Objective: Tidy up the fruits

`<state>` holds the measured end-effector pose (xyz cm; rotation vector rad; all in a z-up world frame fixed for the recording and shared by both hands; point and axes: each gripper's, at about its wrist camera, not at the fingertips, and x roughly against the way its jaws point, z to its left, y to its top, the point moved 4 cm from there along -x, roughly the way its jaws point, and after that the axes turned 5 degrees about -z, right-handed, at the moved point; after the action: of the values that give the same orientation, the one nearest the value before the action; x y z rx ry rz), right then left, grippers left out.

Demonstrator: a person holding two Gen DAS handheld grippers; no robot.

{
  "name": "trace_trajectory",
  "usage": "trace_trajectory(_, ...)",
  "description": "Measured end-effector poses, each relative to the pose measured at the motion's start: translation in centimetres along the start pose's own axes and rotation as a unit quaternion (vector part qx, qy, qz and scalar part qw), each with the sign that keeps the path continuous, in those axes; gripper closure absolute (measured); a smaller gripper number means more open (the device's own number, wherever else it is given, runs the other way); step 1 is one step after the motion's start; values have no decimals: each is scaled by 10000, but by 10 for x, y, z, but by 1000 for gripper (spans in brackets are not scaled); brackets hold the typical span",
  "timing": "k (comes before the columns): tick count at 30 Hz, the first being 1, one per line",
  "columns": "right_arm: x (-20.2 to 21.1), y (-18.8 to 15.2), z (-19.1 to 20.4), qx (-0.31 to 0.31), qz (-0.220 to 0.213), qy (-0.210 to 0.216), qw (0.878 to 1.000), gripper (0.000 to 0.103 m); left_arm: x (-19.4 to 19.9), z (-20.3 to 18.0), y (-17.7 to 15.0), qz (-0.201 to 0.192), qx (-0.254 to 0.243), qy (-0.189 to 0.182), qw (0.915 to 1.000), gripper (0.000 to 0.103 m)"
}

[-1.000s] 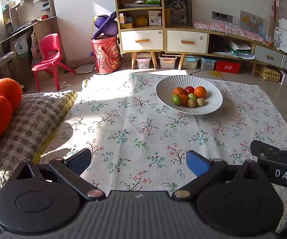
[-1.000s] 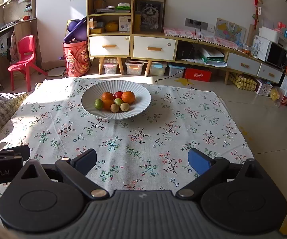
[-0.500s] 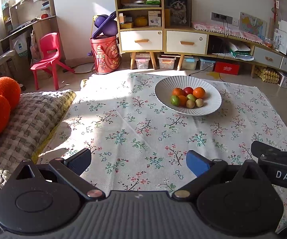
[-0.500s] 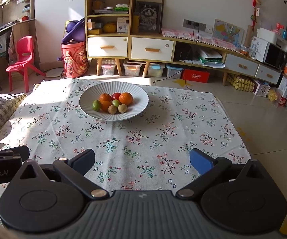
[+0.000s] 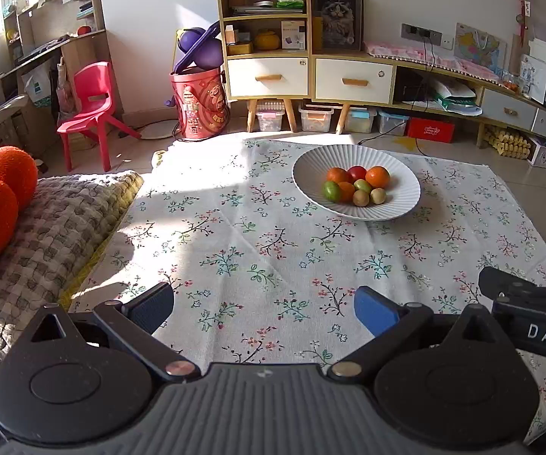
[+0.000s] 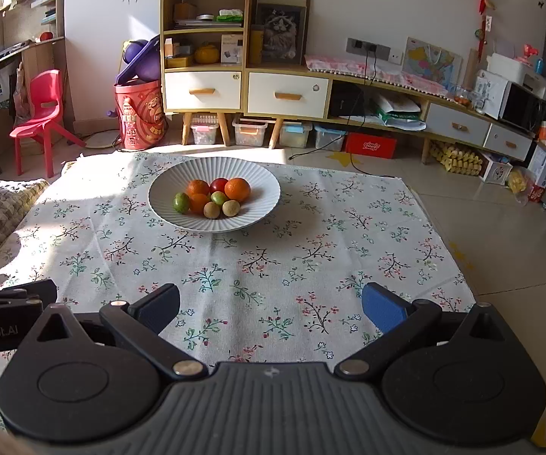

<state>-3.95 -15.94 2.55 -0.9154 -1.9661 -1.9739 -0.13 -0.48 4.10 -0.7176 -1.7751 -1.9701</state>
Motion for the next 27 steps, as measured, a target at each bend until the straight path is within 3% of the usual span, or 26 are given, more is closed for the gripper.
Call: trace_trajectory(27,-1,1,1,-9,3,18,10000,0,2,1,3,-13,21,-12,10000,11)
